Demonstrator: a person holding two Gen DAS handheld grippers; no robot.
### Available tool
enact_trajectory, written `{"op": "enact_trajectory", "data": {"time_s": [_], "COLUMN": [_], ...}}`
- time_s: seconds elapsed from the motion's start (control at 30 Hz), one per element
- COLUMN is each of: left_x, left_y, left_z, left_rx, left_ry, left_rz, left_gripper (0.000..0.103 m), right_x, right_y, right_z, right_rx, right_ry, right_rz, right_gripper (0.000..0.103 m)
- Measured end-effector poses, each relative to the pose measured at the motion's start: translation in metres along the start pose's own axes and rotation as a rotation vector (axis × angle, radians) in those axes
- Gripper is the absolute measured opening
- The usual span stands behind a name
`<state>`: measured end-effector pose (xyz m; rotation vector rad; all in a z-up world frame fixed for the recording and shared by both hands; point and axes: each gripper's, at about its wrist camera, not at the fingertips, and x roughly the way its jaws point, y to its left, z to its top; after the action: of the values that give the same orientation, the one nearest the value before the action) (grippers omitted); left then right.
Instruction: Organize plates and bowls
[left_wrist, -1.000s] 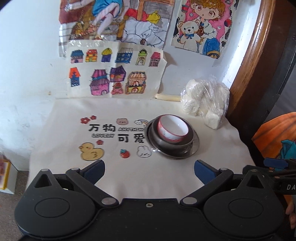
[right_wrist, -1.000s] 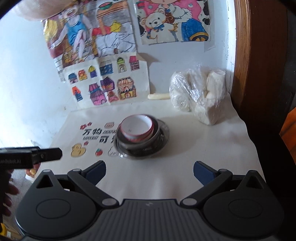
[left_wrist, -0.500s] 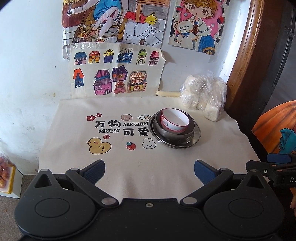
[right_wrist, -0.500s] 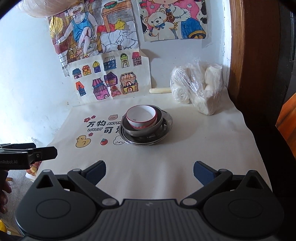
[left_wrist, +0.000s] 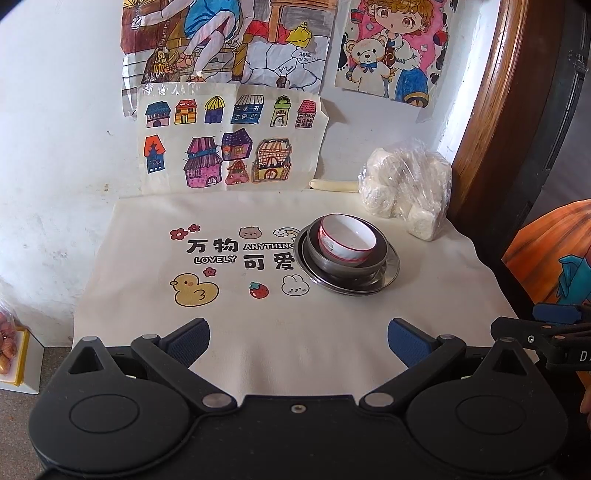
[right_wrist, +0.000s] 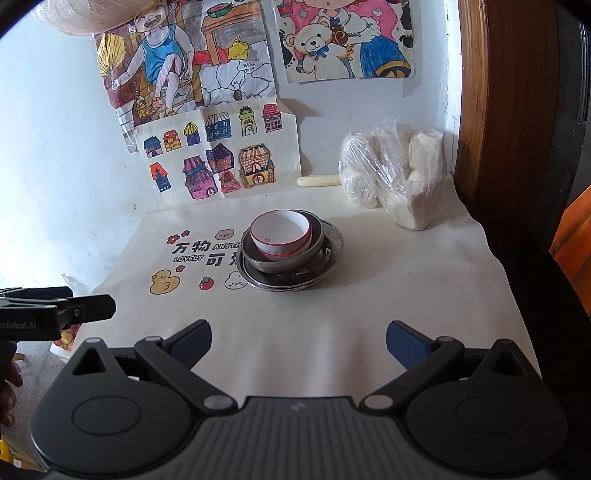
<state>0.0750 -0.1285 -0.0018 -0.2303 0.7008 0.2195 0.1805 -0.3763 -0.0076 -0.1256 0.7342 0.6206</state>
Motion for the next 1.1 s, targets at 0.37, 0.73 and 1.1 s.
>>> {"op": "enact_trajectory", "data": {"time_s": [0.37, 0.73, 1.1], "left_x": [0.007, 0.003, 0.011], "left_y": [-0.004, -0.012, -0.01], "left_z": [0.003, 0.006, 0.004], "left_rx": [0.004, 0.03, 0.01], "left_ry": [0.012, -0.006, 0.022], "left_rz": [0.011, 0.117, 0.072], "left_gripper": [0.102, 0.102, 0.102], "right_x": [0.005, 0.01, 0.016], "right_y": [-0.006, -0.007, -0.009], "right_z": [0.002, 0.002, 0.002], "right_rx": [0.004, 0.001, 0.007], "right_ry": [0.007, 0.016, 0.038], "right_rz": [0.003, 0.006, 0.004], "right_gripper": [0.103, 0.103, 0.103]}}
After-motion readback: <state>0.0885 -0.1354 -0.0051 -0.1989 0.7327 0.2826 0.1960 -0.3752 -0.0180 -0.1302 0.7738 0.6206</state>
